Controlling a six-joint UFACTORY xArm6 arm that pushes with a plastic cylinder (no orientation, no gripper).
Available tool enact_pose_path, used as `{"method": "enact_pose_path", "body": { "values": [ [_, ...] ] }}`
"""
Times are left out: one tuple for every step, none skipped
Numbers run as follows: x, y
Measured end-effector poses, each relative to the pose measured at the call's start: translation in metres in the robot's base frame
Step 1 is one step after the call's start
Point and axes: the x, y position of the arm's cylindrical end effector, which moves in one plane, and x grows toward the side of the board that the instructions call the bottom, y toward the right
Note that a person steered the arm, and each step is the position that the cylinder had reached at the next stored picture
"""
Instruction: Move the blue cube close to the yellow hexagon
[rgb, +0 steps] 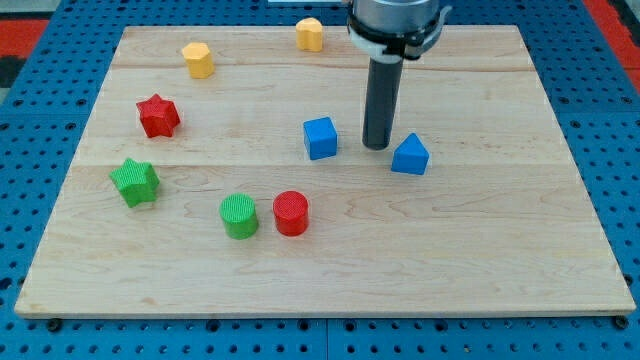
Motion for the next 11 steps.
{"method": "enact_pose_path", "body": {
  "values": [
    [0.011, -0.044],
    [-0.006, -0.079],
    [-0.039, -0.078],
    [-0.055, -0.067],
    [-0.086, -0.063],
    [-0.111, -0.039],
    [-0.121, -0.013],
    [-0.128, -0.049],
    [-0.132, -0.083],
    [-0.14, -0.105],
    [-0.14, -0.141]
  ]
}}
